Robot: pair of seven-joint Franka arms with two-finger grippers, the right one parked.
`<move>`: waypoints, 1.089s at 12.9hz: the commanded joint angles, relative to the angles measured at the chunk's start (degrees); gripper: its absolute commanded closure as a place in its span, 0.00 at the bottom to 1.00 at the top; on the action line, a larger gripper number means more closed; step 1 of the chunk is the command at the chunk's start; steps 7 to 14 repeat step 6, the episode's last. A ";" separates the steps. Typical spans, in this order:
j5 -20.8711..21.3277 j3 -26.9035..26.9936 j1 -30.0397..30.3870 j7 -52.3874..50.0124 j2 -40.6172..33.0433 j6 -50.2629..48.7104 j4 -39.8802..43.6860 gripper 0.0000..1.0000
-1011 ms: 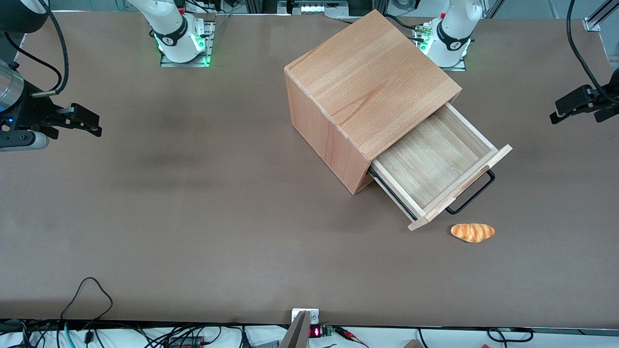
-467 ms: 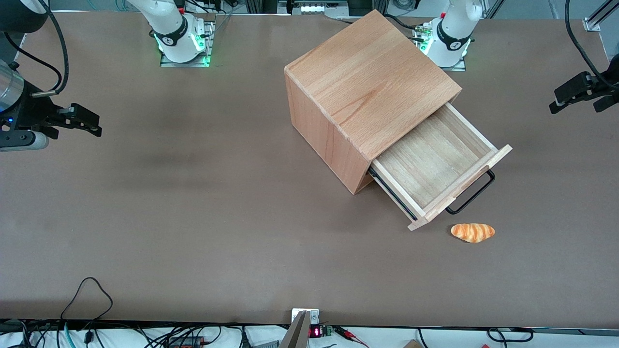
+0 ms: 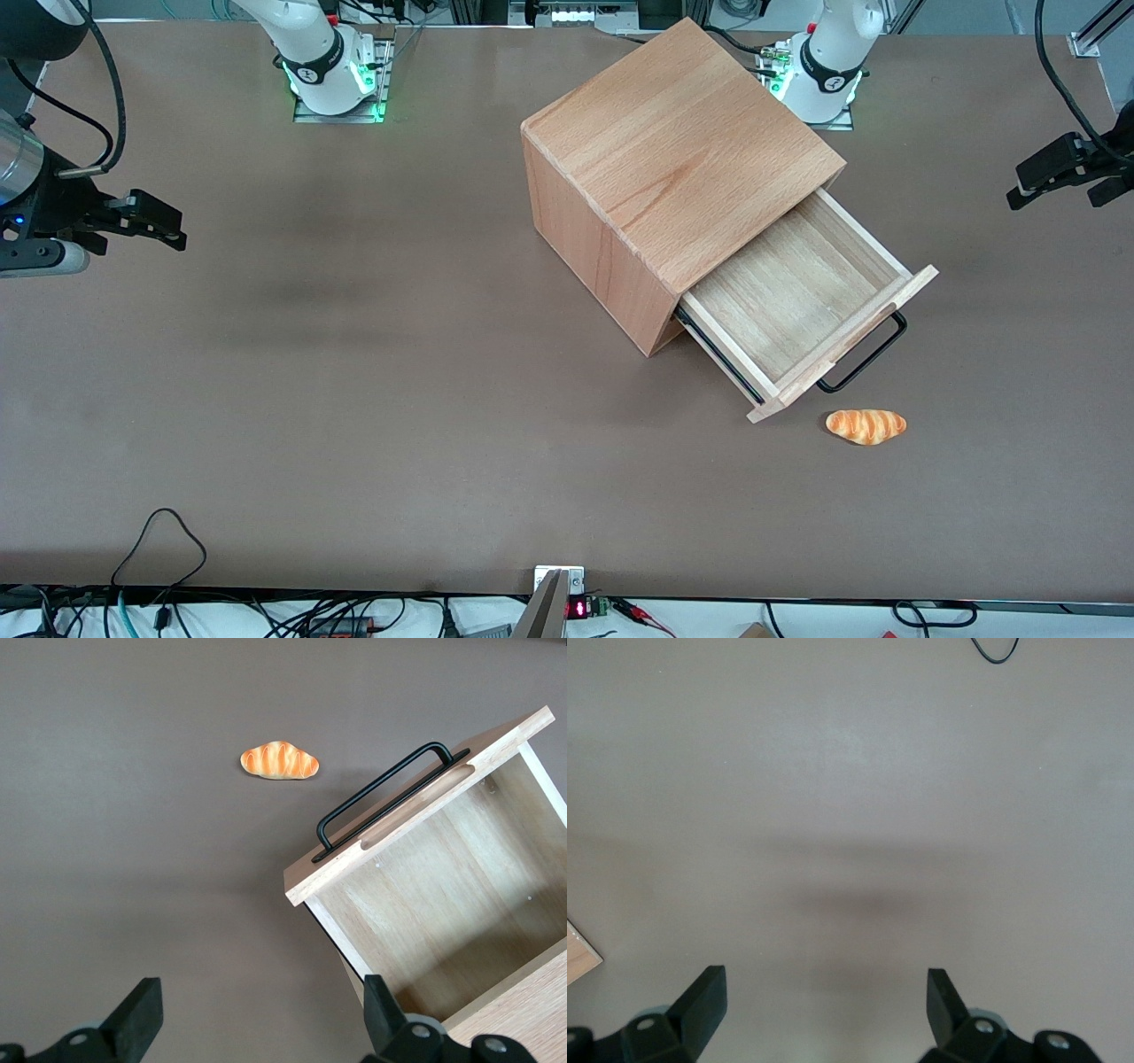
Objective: Open top drawer with left arm
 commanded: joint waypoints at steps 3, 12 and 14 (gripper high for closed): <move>1.73 0.30 -0.37 0.71 -0.93 -0.39 -0.47 0.00; 1.82 0.39 -0.37 0.62 -0.75 -0.22 -0.47 0.00; 1.82 0.39 -0.37 0.62 -0.75 -0.22 -0.47 0.00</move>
